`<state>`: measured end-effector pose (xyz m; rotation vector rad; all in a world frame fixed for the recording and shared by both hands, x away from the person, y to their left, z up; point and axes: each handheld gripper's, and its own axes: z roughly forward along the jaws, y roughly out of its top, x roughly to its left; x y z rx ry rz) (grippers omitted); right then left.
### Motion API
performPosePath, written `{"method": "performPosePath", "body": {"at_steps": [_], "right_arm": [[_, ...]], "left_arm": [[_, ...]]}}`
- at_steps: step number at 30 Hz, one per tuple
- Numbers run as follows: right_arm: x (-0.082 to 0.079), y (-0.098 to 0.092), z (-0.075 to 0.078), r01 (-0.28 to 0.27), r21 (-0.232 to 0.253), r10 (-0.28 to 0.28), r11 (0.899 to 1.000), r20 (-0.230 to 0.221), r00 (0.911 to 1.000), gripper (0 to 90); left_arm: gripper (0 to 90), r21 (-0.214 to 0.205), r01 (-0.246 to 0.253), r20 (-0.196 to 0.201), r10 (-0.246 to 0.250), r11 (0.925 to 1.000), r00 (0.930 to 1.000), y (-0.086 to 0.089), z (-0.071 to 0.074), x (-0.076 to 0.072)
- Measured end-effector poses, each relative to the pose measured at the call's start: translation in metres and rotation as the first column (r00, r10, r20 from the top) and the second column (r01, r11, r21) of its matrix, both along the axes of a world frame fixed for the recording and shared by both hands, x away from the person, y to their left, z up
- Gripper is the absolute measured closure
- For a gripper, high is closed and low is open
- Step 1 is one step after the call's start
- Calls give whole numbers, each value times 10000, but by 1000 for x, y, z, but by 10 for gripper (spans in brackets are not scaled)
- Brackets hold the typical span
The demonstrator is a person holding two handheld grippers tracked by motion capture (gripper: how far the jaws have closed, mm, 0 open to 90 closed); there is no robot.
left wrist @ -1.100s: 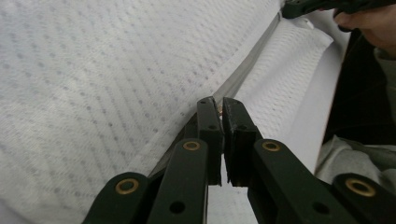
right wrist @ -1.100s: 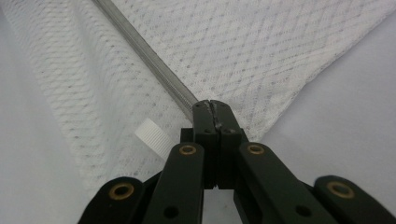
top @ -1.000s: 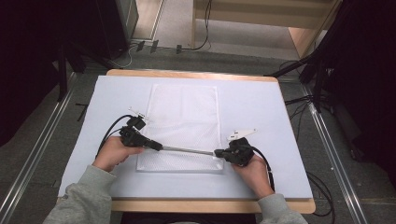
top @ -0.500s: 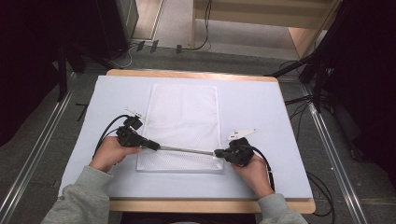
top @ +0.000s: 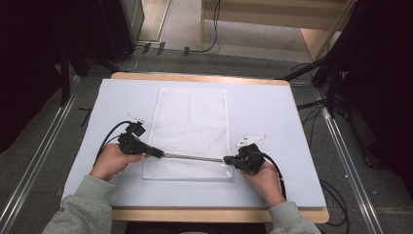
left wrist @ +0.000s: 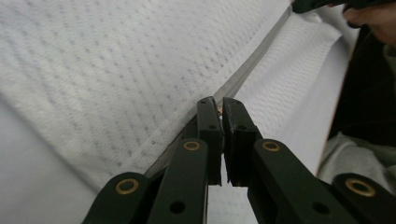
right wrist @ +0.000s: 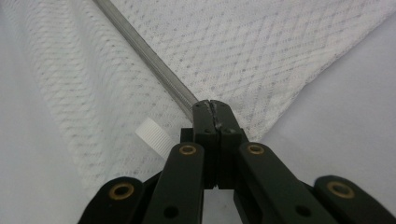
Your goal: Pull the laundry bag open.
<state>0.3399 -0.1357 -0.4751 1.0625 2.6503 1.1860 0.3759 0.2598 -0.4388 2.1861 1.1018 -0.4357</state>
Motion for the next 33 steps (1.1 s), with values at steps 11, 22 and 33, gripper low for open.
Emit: {"method": "performPosePath", "body": {"at_steps": [11, 22, 33], "right_arm": [[2, 0, 0, -82, 6, 82, 10000, -102, 9999, 900], [2, 0, 1, -127, -83, 125, 9999, -166, 9998, 900], [4, 0, 1, -199, -60, 197, 9998, -195, 9996, 900]], "left_arm": [[883, -169, -315, -83, 314, 9994, 9995, 11, 2, -3], [883, -214, -742, -129, 739, 9970, 9972, 31, 2, -8], [883, -17, -1079, -94, 1079, 9942, 9941, 40, 1, -11]]}}
